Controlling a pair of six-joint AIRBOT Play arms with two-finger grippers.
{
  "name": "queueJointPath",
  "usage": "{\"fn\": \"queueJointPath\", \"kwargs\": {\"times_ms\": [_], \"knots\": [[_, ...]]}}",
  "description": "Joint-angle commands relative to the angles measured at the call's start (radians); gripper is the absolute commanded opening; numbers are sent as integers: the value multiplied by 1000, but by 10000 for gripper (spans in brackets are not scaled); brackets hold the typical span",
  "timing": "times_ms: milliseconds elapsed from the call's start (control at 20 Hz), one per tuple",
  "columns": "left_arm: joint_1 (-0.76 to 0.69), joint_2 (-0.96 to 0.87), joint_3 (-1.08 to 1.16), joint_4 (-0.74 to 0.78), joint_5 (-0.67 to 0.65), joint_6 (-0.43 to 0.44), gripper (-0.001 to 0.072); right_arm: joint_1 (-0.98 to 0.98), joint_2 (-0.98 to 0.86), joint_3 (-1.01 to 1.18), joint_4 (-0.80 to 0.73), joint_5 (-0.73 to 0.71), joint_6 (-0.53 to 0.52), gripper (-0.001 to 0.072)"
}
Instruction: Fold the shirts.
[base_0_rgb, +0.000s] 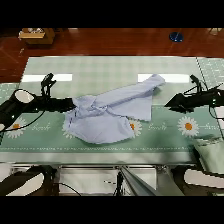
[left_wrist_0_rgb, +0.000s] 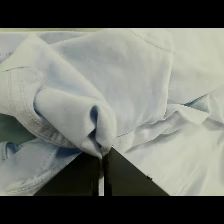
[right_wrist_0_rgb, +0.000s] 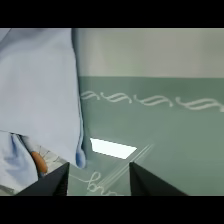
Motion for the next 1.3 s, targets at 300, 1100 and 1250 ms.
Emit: {"fn": "queueJointPath", "kwargs": {"times_ms": [300,1100,1250], "knots": [[-1,0,0,0,-24,0,27,142,0,-96,62,-48,-35,490],[26,44,123,1,-17,79,27,331,-47,75,201,-118,-14,34],[55,120,308,1,-16,79,27,288,84,290,200,-81,2,33]]}}
